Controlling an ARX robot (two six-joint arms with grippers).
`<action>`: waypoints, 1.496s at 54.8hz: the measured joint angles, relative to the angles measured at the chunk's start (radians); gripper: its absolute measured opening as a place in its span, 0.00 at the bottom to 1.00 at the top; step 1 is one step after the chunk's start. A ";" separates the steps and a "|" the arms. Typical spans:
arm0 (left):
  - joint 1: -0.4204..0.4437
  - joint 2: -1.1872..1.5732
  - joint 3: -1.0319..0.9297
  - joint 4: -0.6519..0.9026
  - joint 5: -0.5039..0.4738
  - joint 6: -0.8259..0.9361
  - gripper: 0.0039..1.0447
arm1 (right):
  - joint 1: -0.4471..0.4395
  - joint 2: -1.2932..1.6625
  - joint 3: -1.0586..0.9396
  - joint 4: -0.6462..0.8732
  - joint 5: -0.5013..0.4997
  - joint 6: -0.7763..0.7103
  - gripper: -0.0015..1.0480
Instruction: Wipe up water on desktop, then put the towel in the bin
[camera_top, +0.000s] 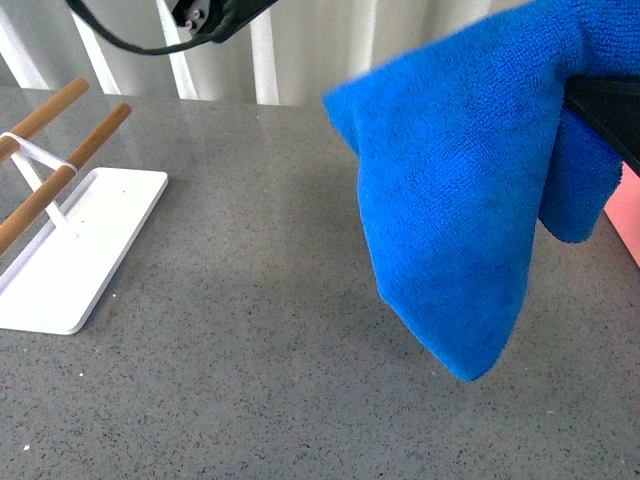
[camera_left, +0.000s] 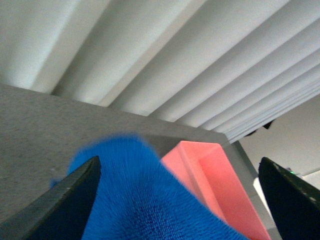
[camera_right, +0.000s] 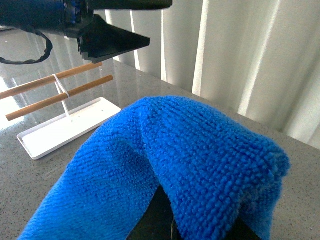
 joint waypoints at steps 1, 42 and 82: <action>0.011 0.003 0.000 -0.011 0.003 0.013 0.93 | -0.001 -0.001 0.000 -0.001 0.000 0.000 0.03; 0.461 -0.449 -0.572 -0.248 0.444 0.503 0.94 | -0.145 0.026 -0.033 0.023 0.002 0.002 0.03; 0.395 -1.032 -1.057 0.146 -0.237 0.588 0.03 | -0.177 0.071 -0.032 0.032 0.024 -0.029 0.03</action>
